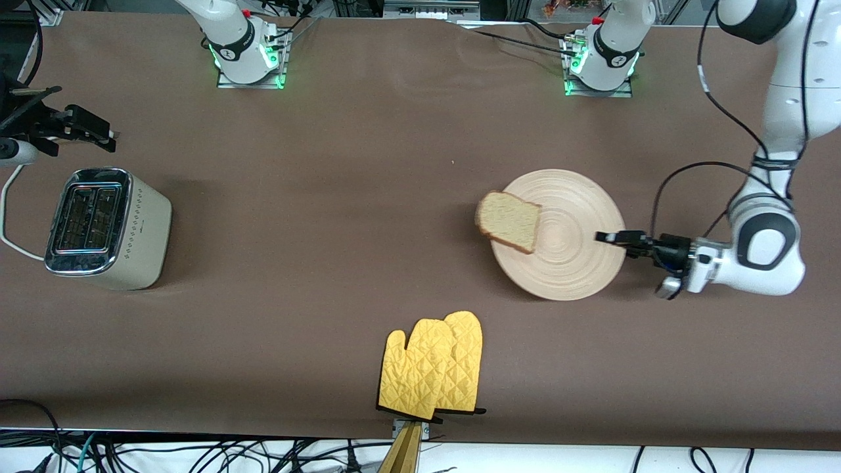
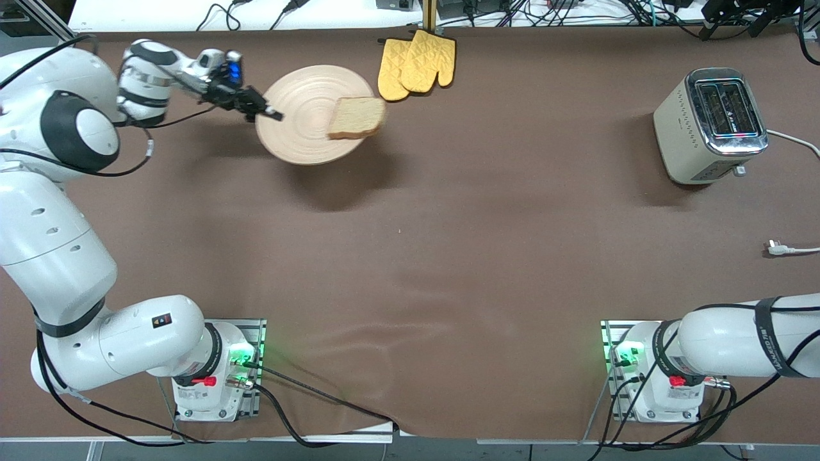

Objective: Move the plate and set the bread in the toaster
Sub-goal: 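Slide the plate with bread toward the table middle with the left gripper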

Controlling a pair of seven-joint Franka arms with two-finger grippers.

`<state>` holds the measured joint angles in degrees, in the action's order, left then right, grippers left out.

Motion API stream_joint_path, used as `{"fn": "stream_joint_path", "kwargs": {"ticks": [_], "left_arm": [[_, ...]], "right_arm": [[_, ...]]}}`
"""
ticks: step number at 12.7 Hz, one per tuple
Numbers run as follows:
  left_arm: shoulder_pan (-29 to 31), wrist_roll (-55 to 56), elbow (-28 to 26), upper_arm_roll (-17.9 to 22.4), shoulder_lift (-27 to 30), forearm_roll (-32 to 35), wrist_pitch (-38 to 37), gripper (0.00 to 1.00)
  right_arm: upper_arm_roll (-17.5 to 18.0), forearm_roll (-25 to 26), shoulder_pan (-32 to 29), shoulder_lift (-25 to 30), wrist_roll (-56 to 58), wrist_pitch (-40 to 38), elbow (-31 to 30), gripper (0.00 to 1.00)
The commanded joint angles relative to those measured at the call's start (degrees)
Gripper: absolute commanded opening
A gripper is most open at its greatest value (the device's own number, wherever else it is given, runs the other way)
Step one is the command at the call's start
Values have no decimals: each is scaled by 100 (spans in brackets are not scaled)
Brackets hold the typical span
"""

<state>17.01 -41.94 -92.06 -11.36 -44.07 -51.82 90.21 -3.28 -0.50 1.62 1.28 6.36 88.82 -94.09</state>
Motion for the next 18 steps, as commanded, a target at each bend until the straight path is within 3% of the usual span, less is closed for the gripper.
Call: {"fn": "stream_joint_path", "kwargs": {"ticks": [1,6,9,18], "left_arm": [[-731,-51,-724,73,460,-888,671,0],[-2375,-34,-681,90,215,-2409,2094,0],[-3035,-95,-664,108,-22,-3192,2737,0],[-3573,-148,-514,108,-524,-3378,3380,0]], "right_arm": [[3,-64,-4,-40,-65,-111,145,100],[3,-73,-13,-40,-56,-111,145,100],[3,-65,-13,-40,-65,-111,145,100],[12,-73,13,-110,-118,-85,136,100]]}}
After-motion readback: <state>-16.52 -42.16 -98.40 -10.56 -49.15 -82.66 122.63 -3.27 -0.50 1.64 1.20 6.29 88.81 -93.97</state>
